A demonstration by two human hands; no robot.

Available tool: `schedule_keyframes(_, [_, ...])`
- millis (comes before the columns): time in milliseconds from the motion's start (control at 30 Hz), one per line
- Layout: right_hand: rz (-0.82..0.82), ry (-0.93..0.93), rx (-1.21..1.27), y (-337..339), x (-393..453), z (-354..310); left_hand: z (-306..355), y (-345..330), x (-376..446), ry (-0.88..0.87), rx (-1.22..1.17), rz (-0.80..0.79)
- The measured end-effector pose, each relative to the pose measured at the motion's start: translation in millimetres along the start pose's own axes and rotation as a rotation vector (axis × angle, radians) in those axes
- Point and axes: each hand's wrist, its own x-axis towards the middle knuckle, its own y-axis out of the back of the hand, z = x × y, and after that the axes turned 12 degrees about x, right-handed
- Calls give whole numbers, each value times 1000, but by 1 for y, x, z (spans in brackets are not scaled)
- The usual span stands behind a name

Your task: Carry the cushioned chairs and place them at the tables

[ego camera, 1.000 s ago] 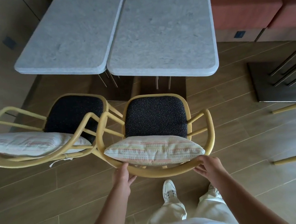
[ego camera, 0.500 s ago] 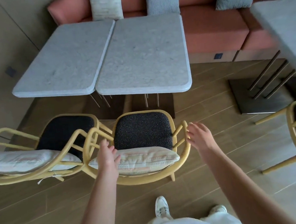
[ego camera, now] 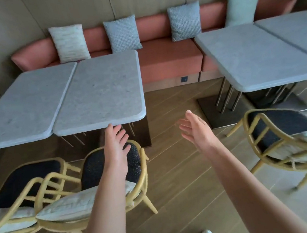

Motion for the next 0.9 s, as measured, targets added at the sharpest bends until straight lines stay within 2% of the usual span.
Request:
schedule_keyframes(167, [127,93,92,78,-13,-38,5,-97,-20,-18,104,-182])
schedule_keyframes(467, [433,238,270,208,-44,-88,12,-261,-54,-109,301,-601])
schedule_keyframes(633, [648,309,312,262,-55,-105,8,-343,-65,-108,313,-814])
schedule_keyframes(900, [848,471,414,318,-43,-137,9,-450,-55,-93,349,-1087])
